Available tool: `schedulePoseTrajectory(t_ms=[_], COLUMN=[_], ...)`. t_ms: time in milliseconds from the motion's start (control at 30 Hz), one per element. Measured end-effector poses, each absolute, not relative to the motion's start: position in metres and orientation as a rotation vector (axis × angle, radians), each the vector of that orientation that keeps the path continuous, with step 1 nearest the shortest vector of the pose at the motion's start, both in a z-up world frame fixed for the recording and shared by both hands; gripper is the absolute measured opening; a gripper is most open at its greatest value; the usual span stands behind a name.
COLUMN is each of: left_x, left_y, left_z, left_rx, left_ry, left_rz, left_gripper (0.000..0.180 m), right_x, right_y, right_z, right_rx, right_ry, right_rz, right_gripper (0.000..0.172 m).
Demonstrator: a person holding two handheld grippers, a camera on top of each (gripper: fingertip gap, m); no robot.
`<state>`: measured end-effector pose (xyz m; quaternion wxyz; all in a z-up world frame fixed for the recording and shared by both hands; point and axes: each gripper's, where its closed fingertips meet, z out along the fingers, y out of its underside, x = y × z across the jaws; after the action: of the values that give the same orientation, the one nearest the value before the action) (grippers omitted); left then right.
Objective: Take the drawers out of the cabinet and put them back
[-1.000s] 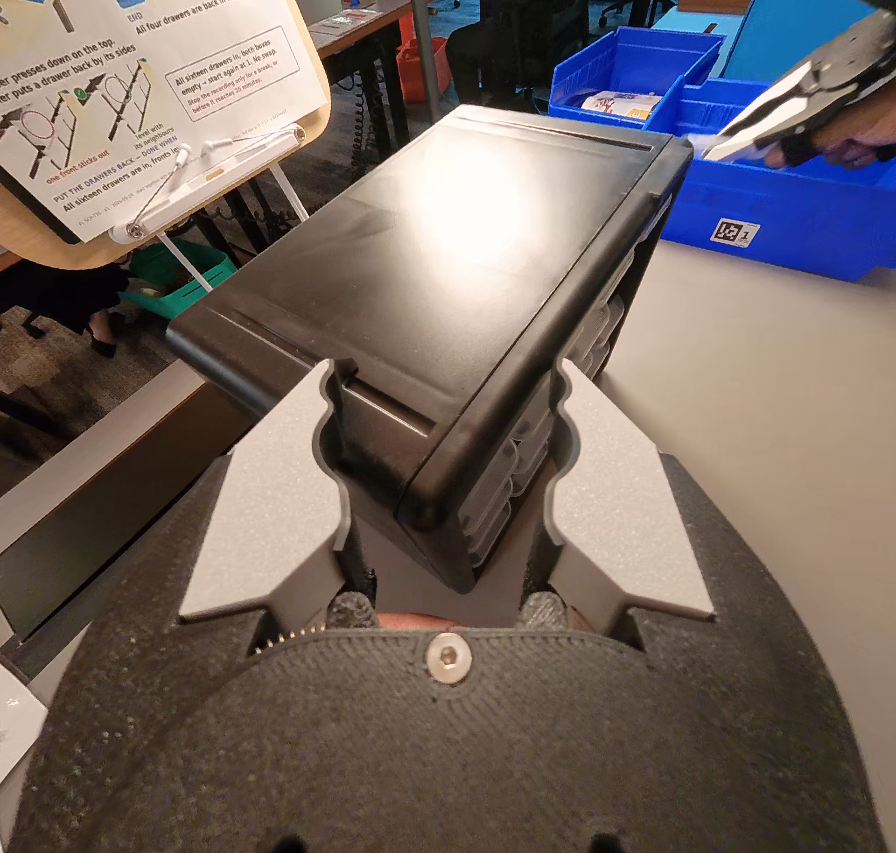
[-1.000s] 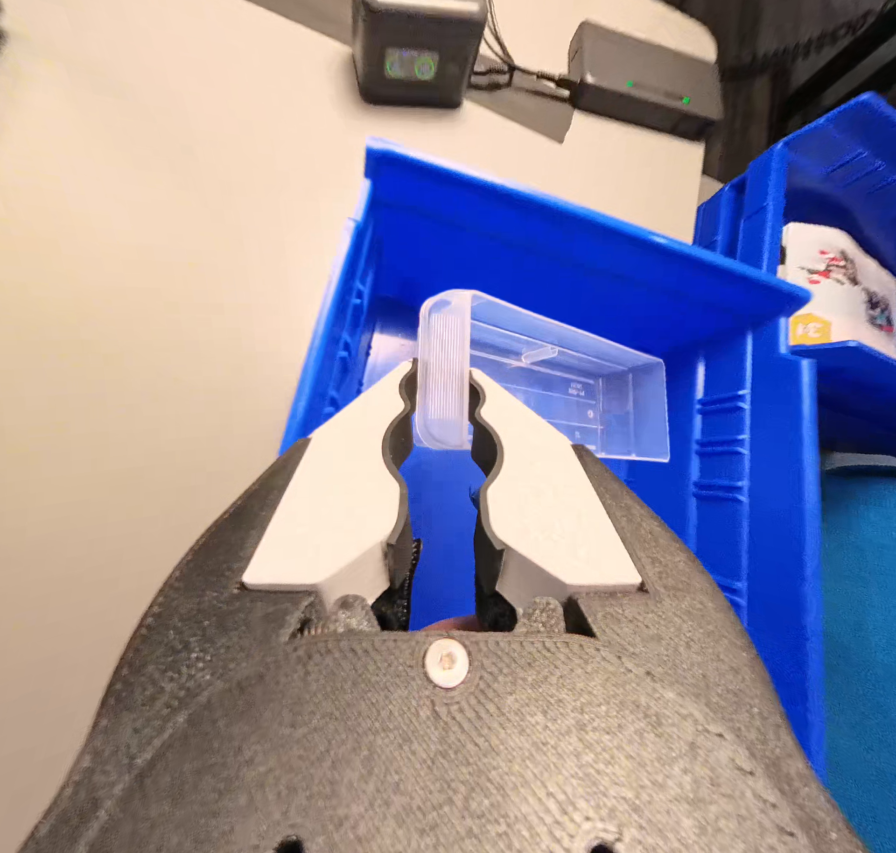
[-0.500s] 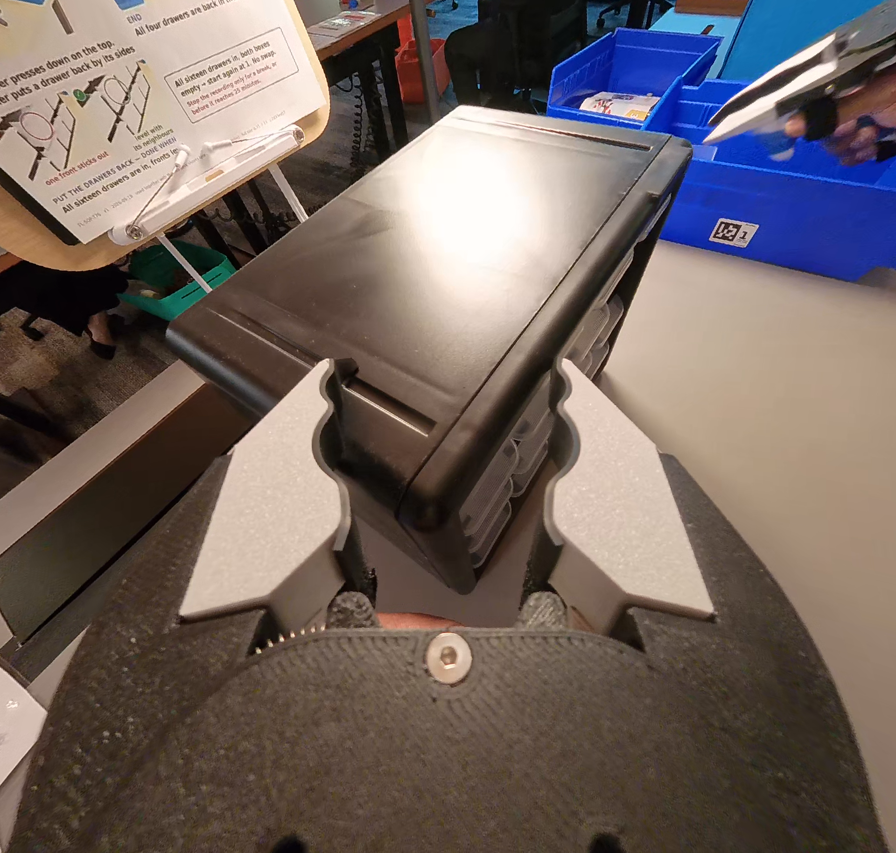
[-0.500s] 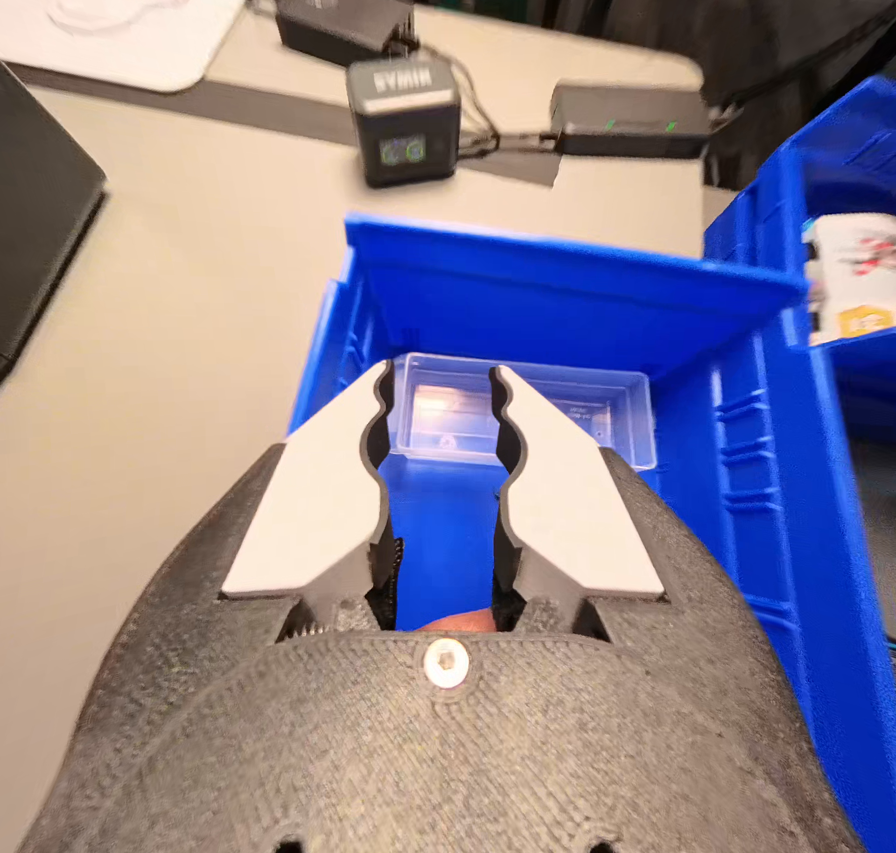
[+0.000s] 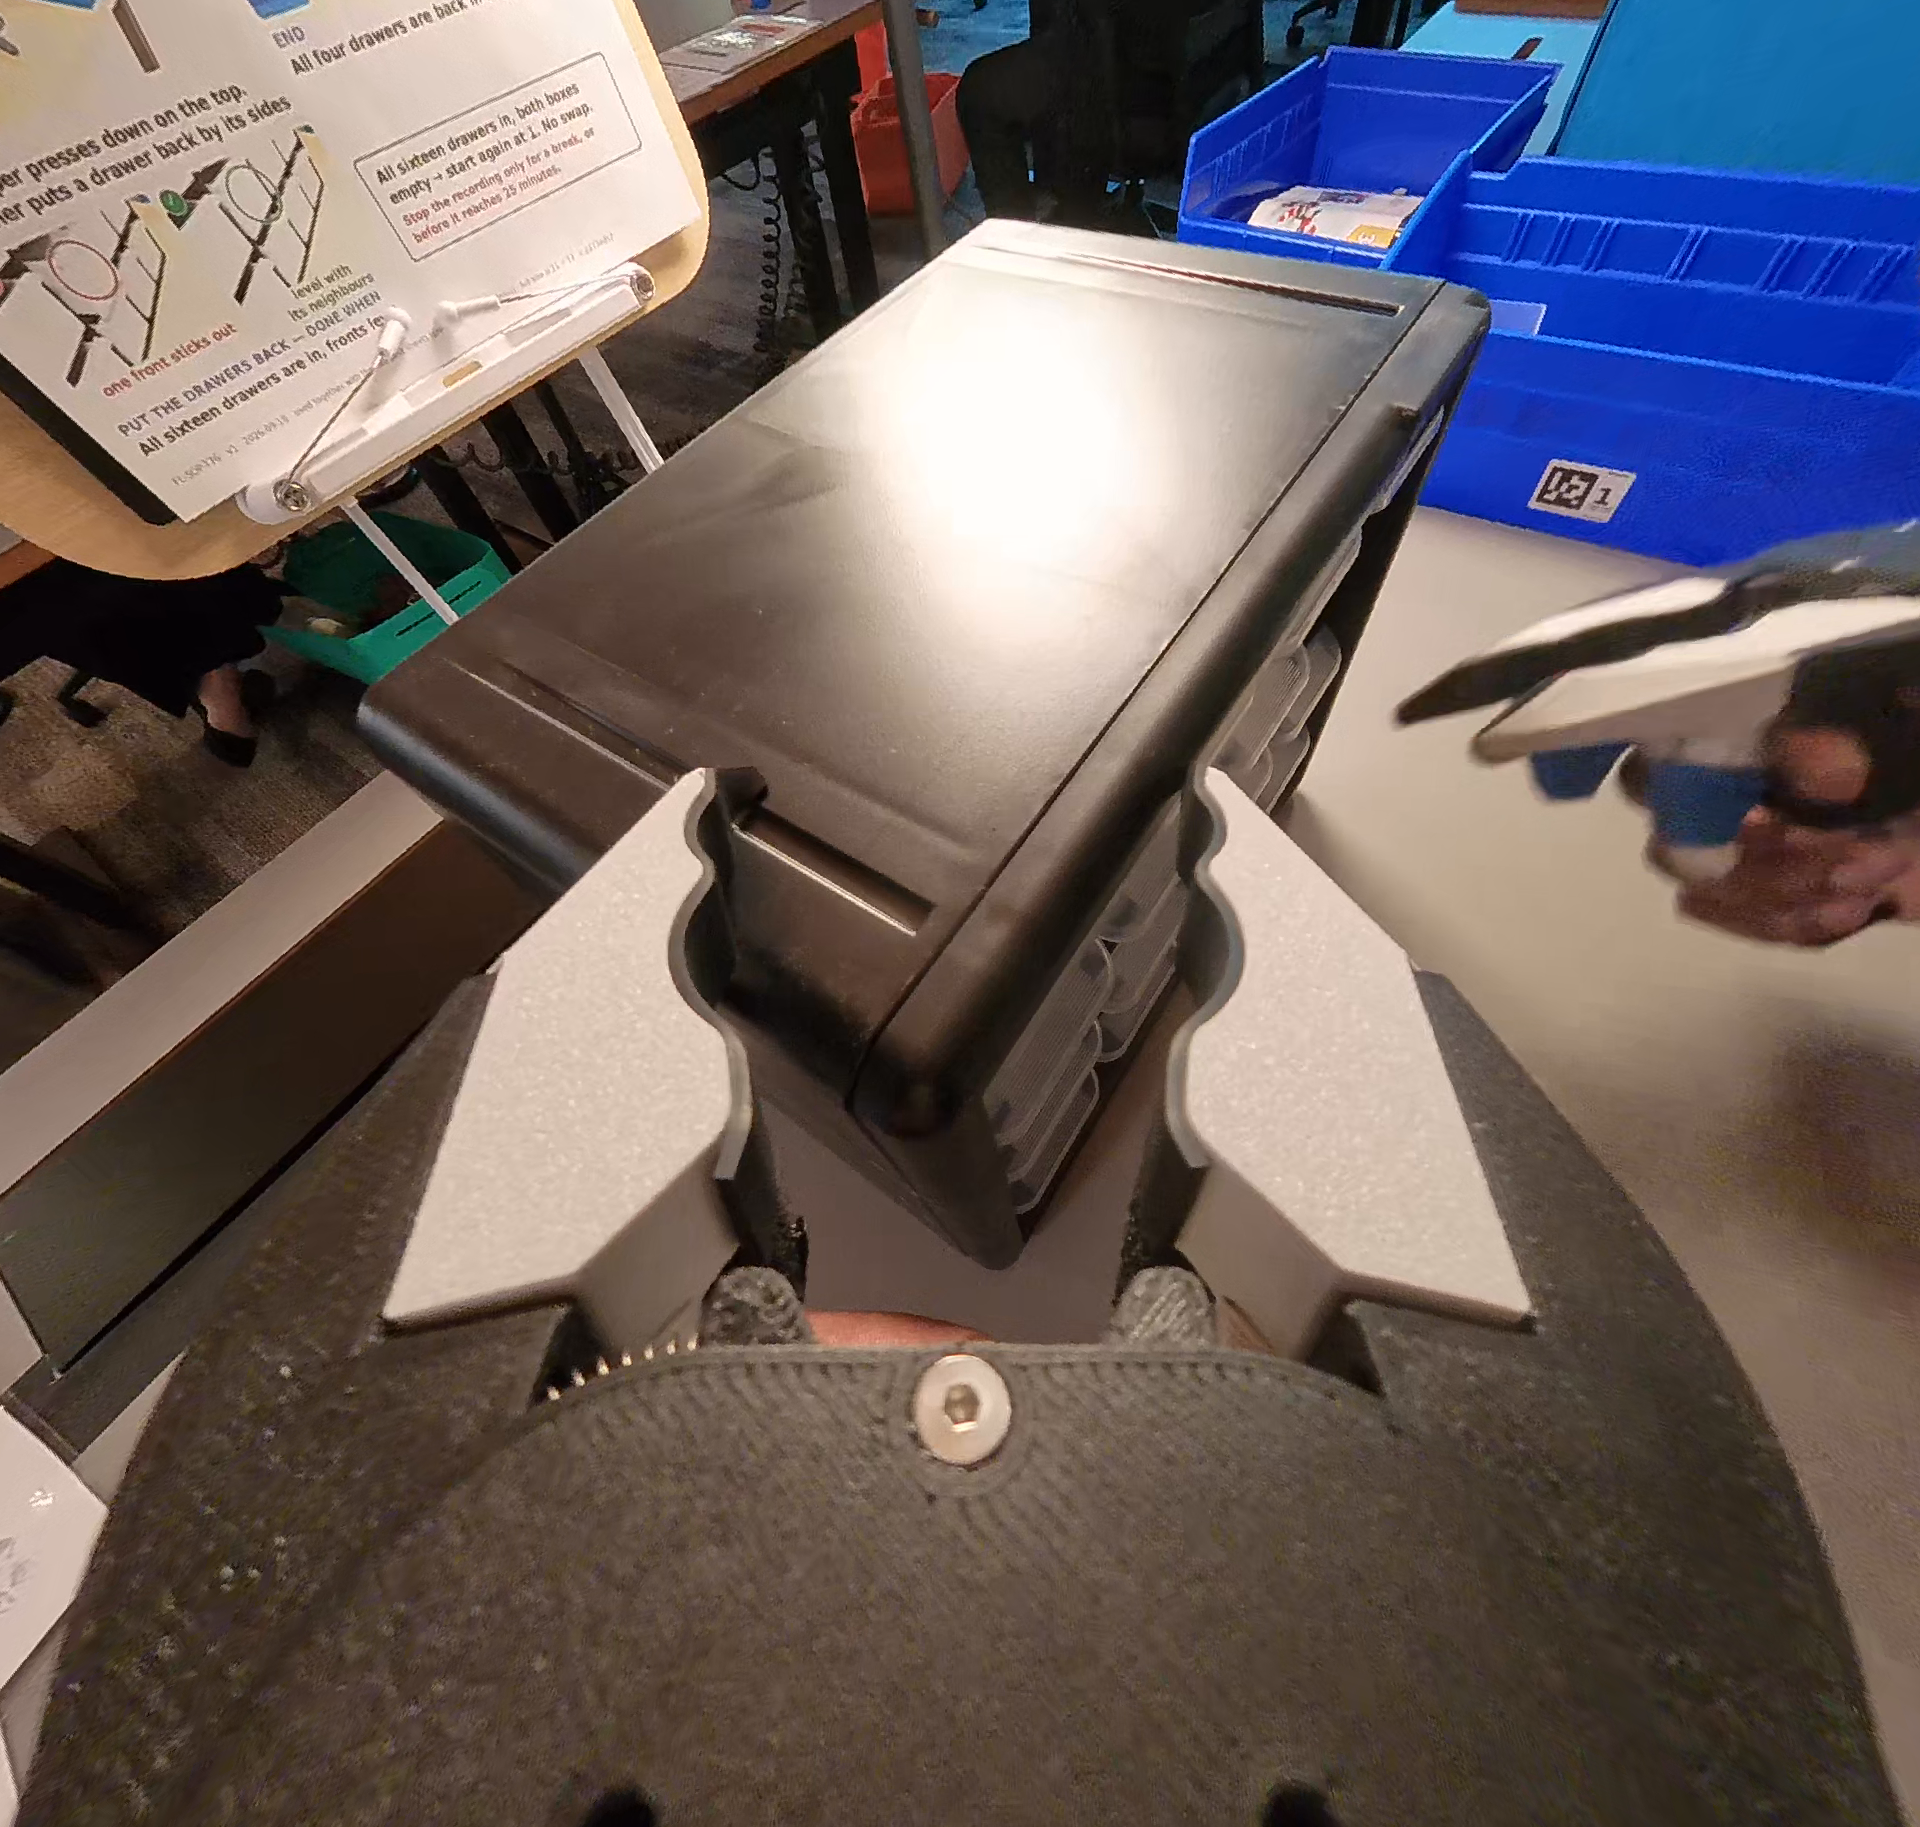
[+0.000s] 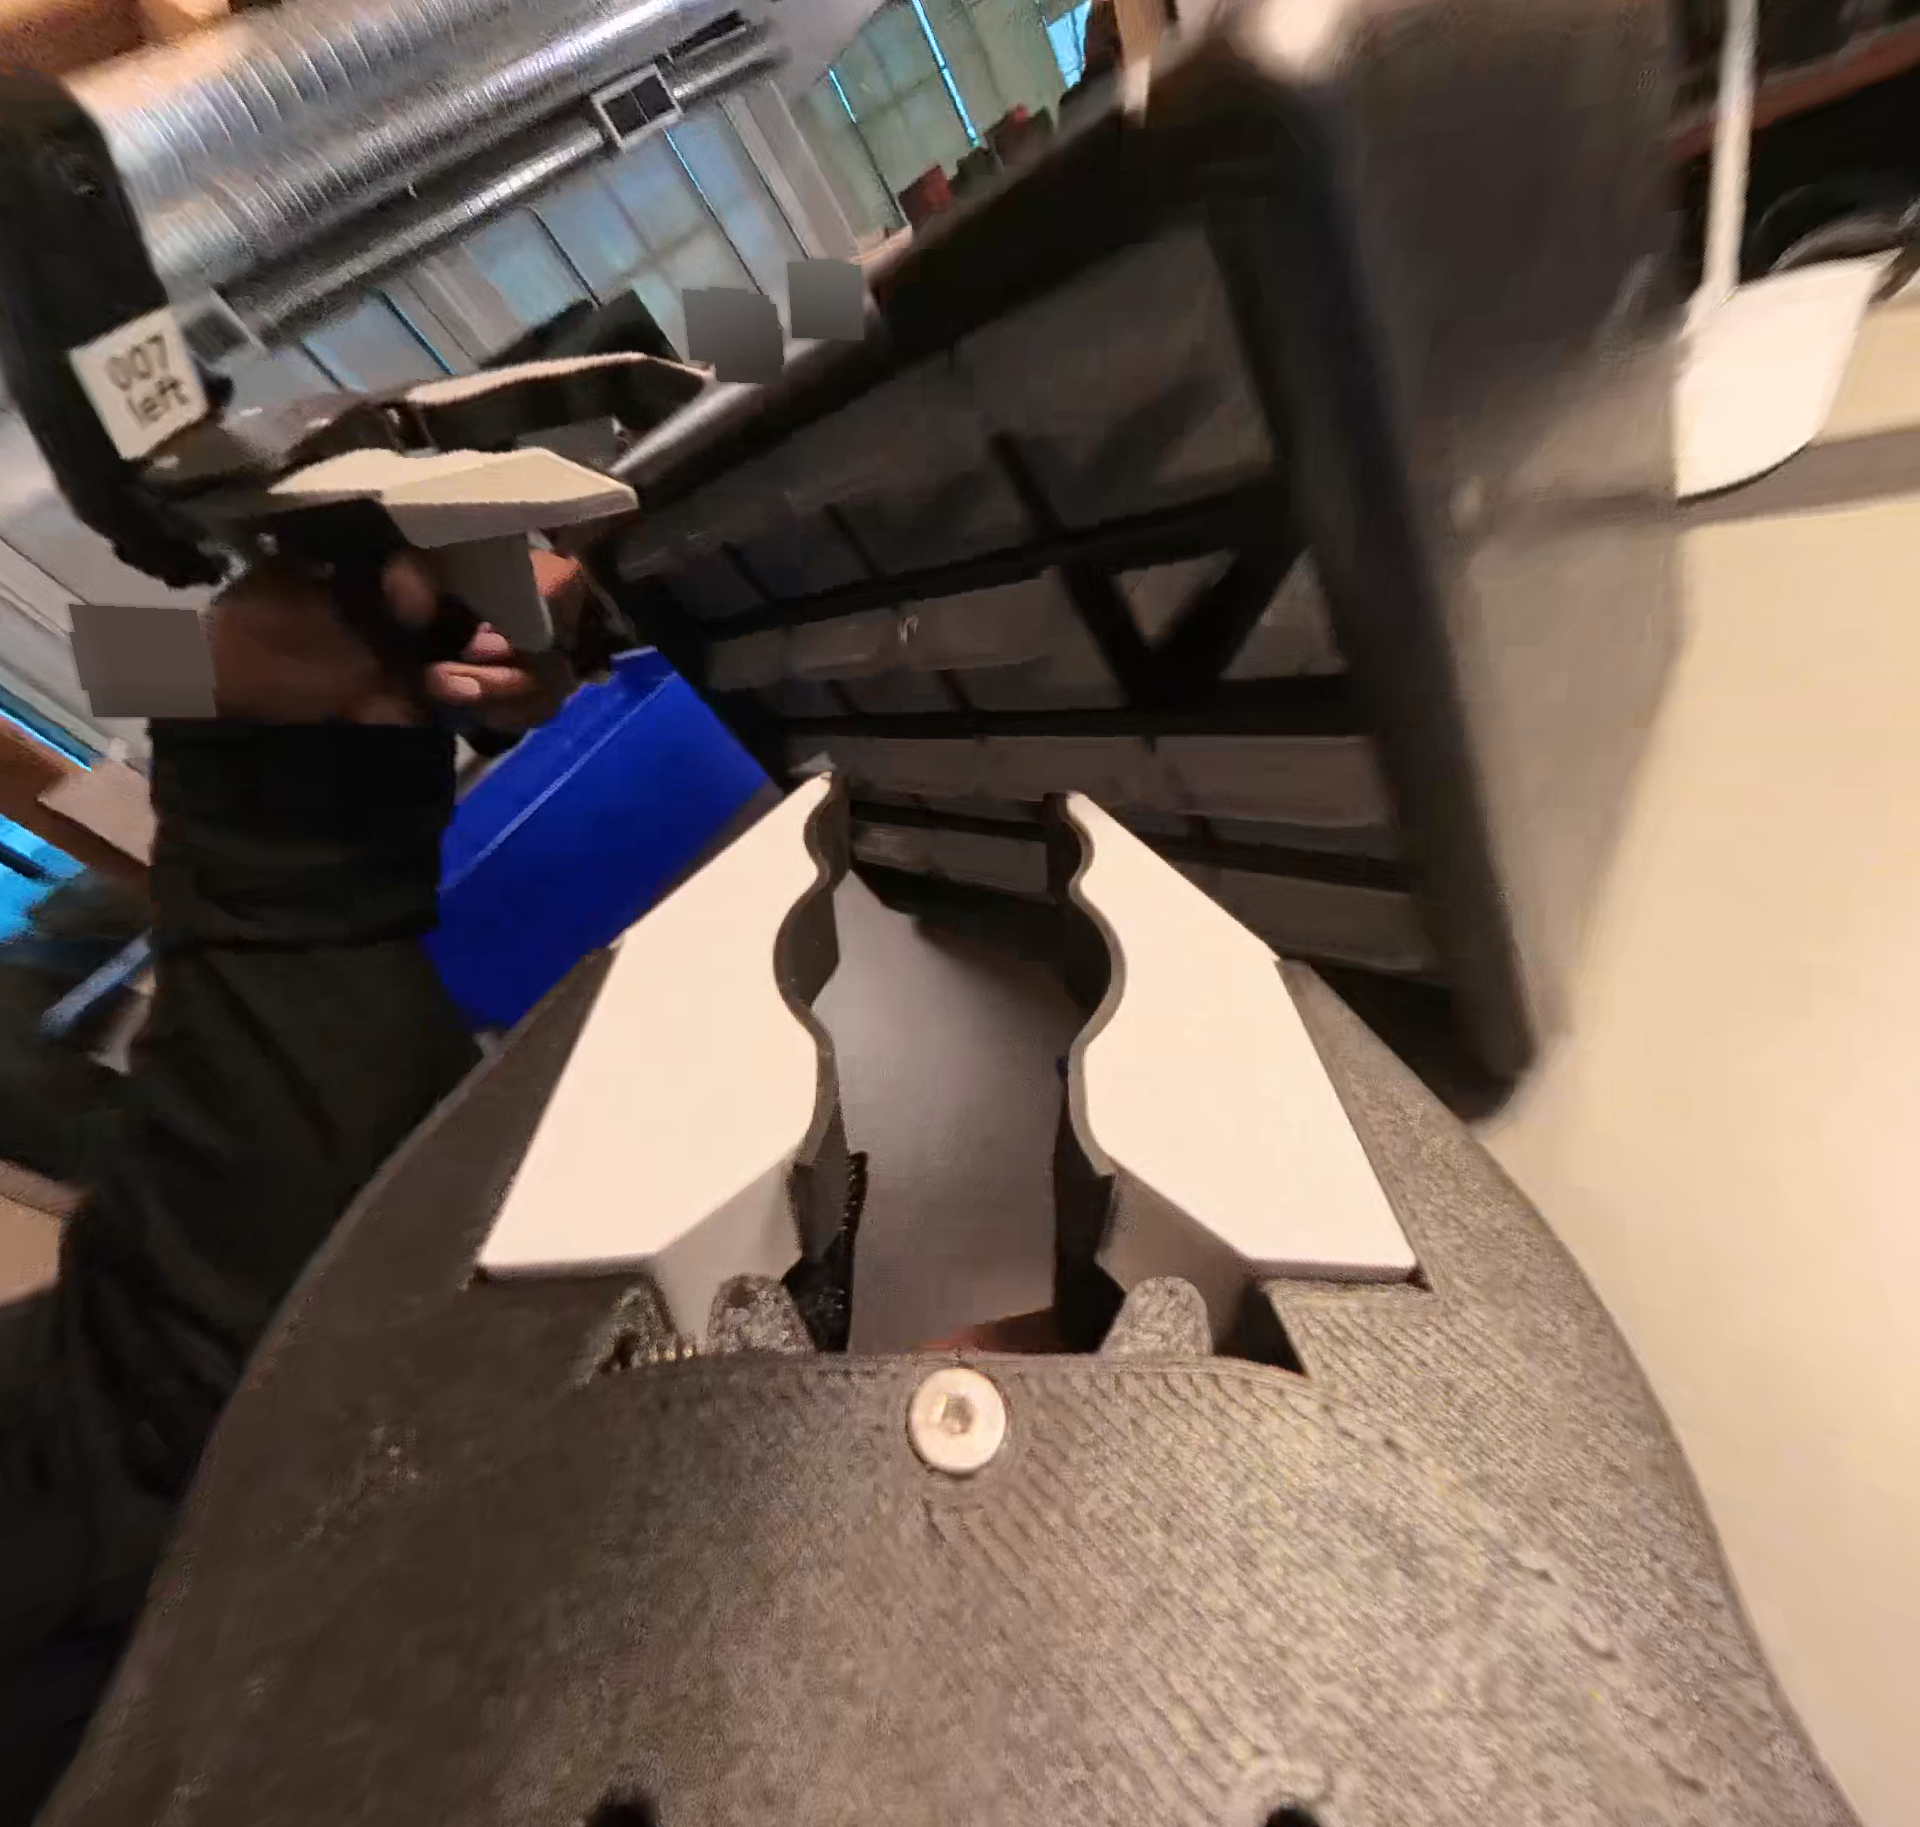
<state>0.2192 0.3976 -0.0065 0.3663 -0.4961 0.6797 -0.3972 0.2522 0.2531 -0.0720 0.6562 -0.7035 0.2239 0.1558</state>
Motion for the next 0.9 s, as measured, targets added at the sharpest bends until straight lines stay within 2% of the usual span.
schedulePoseTrajectory(t_ms=[133,333,400,433,467,900], left_x=[0.219,0.219,0.220,0.219,0.219,0.219], left_y=[0.398,0.398,0.398,0.398,0.398,0.398], left_z=[-0.006,-0.006,-0.006,-0.006,-0.006,-0.007], left_rx=[-1.273,-1.269,-1.269,-1.268,-1.268,-1.271], left_ry=[1.747,1.748,1.748,1.748,1.748,1.748], left_rz=[-1.023,-1.035,-1.036,-1.036,-1.036,-1.029], left_gripper=[0.087,0.087,0.087,0.087,0.087,0.087], right_x=[0.248,0.263,0.265,0.267,0.270,0.202], right_y=[0.293,0.306,0.308,0.308,0.308,0.248], right_z=[-0.089,-0.075,-0.070,-0.069,-0.069,-0.063], right_rx=[-1.500,-1.357,-1.320,-1.302,-1.276,-1.049], right_ry=[0.646,0.704,0.716,0.731,0.750,0.725], right_rz=[0.516,0.556,0.587,0.583,0.574,0.760], right_gripper=[0.043,0.044,0.040,0.031,0.016,0.005])
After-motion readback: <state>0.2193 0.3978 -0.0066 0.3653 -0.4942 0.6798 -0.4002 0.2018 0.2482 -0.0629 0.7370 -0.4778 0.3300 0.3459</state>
